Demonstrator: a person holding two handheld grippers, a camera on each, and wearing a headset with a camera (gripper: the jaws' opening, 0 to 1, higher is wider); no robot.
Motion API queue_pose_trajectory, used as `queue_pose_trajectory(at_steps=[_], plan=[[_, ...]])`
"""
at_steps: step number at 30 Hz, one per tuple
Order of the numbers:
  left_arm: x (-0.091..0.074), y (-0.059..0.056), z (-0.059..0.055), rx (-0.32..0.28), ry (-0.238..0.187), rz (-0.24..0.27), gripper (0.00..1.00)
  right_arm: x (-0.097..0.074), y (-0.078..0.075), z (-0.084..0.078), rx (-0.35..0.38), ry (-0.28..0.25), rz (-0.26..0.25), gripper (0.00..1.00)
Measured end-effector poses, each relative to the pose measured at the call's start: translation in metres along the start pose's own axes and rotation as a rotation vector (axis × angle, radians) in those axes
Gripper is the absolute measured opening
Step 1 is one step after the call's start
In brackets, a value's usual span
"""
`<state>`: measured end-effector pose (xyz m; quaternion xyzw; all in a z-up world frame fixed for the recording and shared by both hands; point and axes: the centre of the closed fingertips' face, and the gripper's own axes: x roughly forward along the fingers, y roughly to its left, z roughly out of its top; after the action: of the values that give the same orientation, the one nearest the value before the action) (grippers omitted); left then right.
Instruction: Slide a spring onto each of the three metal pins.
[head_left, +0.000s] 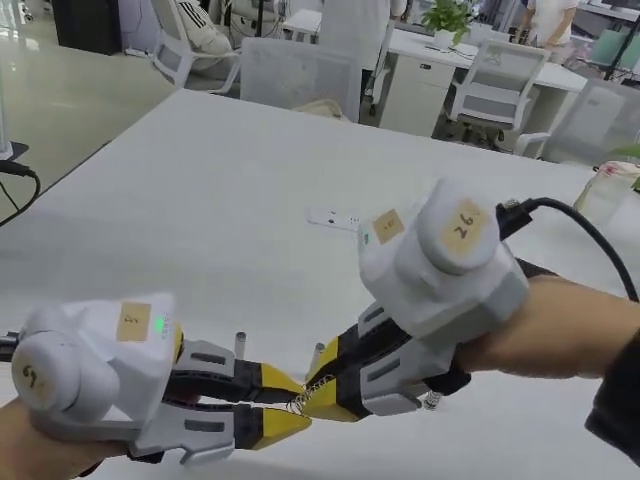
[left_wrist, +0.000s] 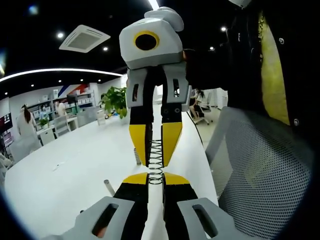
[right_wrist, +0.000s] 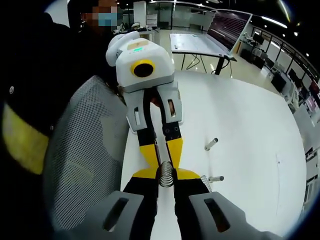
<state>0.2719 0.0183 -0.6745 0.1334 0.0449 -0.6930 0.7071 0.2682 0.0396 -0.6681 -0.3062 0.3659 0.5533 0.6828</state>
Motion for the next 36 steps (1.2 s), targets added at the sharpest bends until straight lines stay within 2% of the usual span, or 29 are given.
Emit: queue_pose_trajectory(at_steps=[11,19,36], plan=[[0.0012,-0.0016,0.0,0.0,0.0,-0.003,0.02,0.0002,0.0018,-0.0014,-0.042,0.085,0.032,0.08],[0.0031,-0.0025,0.0009,0.004,-0.001,-0.008,0.02,-0.0002,0.003,-0.0019,-0.101,0.164,0.051,0.08],[0.0026,0.0014,0.0026,0.006,-0.012,0.007,0.02,-0.0005,0.0001,0.0026,-0.118,0.184,0.053,0.08]])
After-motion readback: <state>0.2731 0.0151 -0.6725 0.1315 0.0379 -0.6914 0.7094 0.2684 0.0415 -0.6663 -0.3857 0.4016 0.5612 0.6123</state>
